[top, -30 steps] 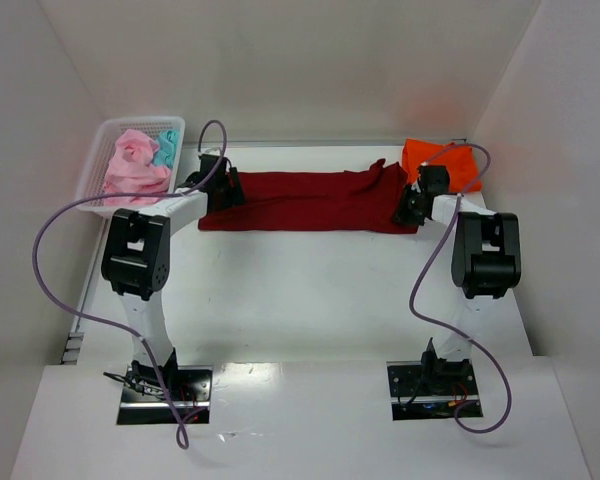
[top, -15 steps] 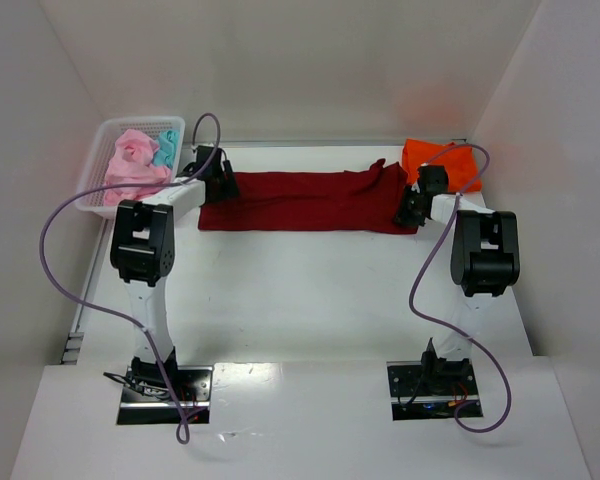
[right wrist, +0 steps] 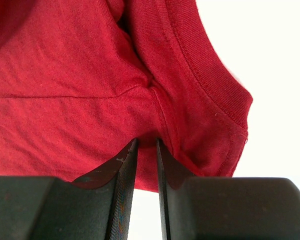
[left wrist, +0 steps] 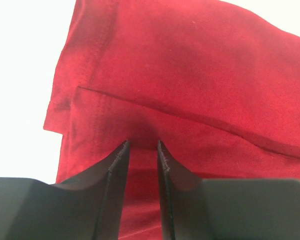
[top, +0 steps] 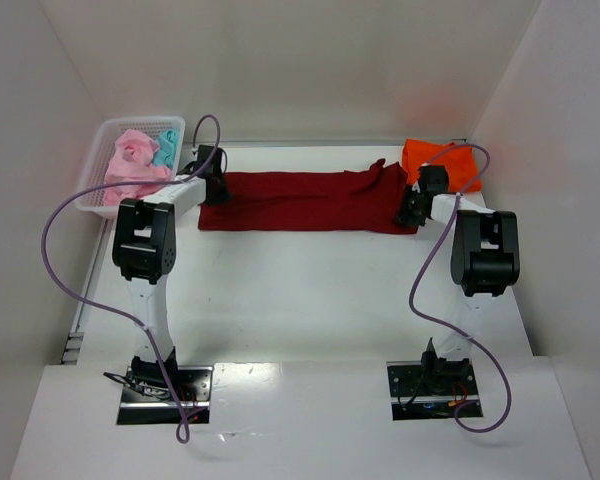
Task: Fold and stack the t-shirts
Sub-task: Fold the other side of the tshirt into a rectangle
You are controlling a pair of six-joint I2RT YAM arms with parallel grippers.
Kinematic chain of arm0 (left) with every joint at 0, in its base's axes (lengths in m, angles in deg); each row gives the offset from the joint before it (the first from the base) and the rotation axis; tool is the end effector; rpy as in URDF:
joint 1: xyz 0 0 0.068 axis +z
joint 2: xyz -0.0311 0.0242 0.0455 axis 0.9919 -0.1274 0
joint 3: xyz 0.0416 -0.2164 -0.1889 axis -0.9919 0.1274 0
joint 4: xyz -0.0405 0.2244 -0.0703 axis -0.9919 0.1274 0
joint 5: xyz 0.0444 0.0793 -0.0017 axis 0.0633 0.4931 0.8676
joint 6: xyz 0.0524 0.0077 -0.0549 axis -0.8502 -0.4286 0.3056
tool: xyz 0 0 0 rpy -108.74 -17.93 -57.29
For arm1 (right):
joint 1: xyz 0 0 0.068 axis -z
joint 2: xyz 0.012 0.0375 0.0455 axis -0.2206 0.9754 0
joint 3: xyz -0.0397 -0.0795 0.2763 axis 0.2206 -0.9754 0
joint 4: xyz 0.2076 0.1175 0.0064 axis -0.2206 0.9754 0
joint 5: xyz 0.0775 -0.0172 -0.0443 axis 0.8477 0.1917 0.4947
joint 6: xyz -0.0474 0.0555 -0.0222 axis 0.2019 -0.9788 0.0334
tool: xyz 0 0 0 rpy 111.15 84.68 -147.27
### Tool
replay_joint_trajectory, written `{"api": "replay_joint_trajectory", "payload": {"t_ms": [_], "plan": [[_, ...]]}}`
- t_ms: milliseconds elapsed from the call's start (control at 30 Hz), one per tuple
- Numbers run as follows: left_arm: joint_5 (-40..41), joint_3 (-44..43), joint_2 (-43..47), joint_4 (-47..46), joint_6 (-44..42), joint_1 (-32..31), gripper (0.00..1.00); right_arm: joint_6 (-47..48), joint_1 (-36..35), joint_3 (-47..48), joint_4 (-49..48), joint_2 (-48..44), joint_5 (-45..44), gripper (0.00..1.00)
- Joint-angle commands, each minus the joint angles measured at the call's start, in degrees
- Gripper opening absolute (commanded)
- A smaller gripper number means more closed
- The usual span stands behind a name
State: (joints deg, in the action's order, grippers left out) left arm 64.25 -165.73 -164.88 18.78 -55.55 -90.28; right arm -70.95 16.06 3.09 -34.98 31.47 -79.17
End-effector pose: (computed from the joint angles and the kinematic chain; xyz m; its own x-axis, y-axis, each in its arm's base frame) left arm 0.4810 -0.0505 0.1818 -0.6362 -0.3931 -0.6639 -0.3657 0.9113 -0.1892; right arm 0.4016 -0.0135 0.1643 -0.7840 0.3114 -0.5370 0.1860 0.9432 0.2755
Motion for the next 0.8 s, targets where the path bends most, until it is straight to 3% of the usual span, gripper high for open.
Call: {"api": "replay_joint_trajectory", "payload": {"t_ms": [0,767], "plan": [[0.91,-2.27,-1.1,0.7,1.5,0.74,0.36,0.54,1.08,1.49,0.82,0.97,-2.29,0.27],[0.91,-7.9,-4.44,3.43,2.03,2.32,0.27,0.02,3.19,-1.23,3.11,-2.46,-9.24,0.19]]}}
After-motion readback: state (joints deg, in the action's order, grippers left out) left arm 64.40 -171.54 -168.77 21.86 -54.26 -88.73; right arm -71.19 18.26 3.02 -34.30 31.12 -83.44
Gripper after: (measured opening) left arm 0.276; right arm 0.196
